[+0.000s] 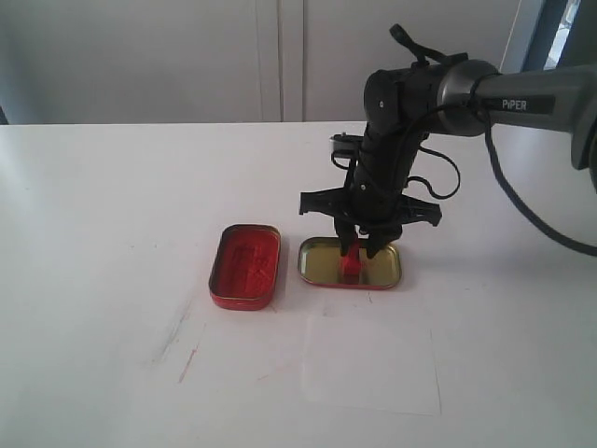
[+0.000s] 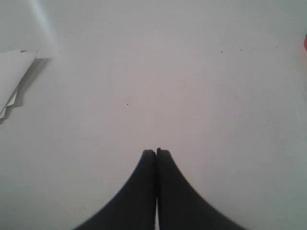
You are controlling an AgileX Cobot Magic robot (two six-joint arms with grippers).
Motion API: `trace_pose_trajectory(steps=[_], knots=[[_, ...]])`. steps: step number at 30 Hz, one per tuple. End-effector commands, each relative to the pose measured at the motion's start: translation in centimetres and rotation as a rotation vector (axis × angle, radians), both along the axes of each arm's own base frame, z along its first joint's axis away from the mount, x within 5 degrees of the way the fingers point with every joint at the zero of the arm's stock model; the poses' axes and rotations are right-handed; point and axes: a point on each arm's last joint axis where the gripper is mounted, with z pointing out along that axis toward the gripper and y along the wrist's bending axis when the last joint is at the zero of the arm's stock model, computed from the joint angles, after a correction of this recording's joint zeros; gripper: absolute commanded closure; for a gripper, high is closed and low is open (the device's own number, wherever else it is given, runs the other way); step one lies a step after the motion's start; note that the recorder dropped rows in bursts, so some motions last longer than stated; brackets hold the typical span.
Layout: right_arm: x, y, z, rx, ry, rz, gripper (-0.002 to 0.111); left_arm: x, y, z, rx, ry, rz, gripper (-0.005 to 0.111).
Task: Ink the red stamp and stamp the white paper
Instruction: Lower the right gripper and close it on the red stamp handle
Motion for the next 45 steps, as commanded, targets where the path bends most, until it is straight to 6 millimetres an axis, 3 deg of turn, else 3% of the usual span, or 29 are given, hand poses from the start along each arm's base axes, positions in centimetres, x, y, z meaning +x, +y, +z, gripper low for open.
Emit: trace_pose_trajectory(steps=[1,18,22,29,45], knots=[[0.2,0.1,0.1,0.007,-0.016,-0.005,0.072,0.0,0.0,0.1,-0.003,-0.006,-0.004,0.107],[0.2,0.2,-0.8,-0.001,0.007,-0.017,0.073,0.0,0.0,0.1,-0.003,-0.006,-0.004,0.107],[0.2,0.2,-0.9,-0.003,0.011,-0.017,0.081,0.0,0.0,0.1,-0.003,-0.006,-0.004,0.107],[0.2,0.1,-1.2,-0.007,0.021,-0.016,0.107,0.0,0.0,0.1,-0.003,-0.006,-0.004,0.107],[0.1,0.1,-1.2,-0.012,0.032,-0.015,0.108,0.0,0.0,0.1,-0.003,-0.006,-0.004,0.107]])
